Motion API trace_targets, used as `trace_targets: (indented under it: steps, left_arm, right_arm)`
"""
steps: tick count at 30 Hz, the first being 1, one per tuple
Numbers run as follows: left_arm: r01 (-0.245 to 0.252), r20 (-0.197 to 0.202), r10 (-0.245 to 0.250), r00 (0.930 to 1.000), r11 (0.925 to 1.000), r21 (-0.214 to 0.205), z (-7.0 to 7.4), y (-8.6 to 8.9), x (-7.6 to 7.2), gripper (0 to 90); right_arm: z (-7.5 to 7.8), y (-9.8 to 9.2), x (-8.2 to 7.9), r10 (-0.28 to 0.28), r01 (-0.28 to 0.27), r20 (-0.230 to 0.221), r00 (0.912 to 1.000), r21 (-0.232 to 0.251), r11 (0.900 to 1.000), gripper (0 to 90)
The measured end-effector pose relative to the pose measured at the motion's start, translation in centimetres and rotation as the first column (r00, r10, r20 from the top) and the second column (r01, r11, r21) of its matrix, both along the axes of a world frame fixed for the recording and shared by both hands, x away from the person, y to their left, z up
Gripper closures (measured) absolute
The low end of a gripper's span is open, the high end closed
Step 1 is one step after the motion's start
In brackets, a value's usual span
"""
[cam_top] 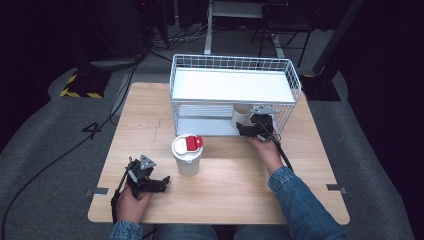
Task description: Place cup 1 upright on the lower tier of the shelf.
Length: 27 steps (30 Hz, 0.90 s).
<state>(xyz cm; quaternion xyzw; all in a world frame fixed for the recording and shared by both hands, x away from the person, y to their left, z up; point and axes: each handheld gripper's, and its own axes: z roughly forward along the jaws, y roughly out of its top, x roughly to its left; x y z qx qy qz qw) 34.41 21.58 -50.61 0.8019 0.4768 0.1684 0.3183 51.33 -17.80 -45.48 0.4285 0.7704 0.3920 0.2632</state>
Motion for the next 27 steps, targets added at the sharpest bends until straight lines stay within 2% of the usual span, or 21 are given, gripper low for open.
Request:
trace_targets:
  steps: [7,13,18,20,22,24,27]
  left_arm:
    - [0.003,0.001,-0.003,1.0,1.0,0.0,0.0,0.0,0.1,2.3]
    - [0.003,0.001,-0.003,1.0,1.0,0.001,0.0,0.0,0.1,2.3]
    - [0.004,0.002,-0.004,1.0,1.0,0.0,0.0,0.0,0.1,2.3]
    - [0.005,0.0,-0.005,1.0,1.0,0.001,0.0,0.0,0.0,2.3]
    - [0.006,0.0,-0.006,1.0,1.0,0.002,0.0,0.0,-0.1,2.3]
    - [0.006,0.0,-0.006,1.0,1.0,0.002,0.0,0.0,-0.1,2.3]
    - [0.008,-0.002,-0.008,1.0,1.0,0.001,0.0,0.0,-0.2,2.3]
  right_arm:
    - [1.0,-1.0,-2.0,0.032,-0.032,0.0,0.9995,0.019,0.9993,15.2]
    - [1.9,-1.9,-4.1,0.088,-0.088,-0.001,0.9961,0.005,0.9961,15.2]
    - [2.8,-2.9,-5.9,0.117,-0.117,0.008,0.9931,0.012,0.9931,15.2]
    - [3.2,-3.3,-6.6,0.136,-0.136,0.006,0.9907,0.02,0.9905,15.2]
    - [3.4,-3.8,-7.2,0.177,-0.177,-0.008,0.9841,0.029,0.9838,15.2]
    - [3.6,-4.4,-7.8,0.186,-0.185,-0.015,0.9825,0.046,0.9817,15.2]
    - [3.8,-5.1,-8.7,0.198,-0.197,-0.022,0.9799,0.039,0.9795,15.2]
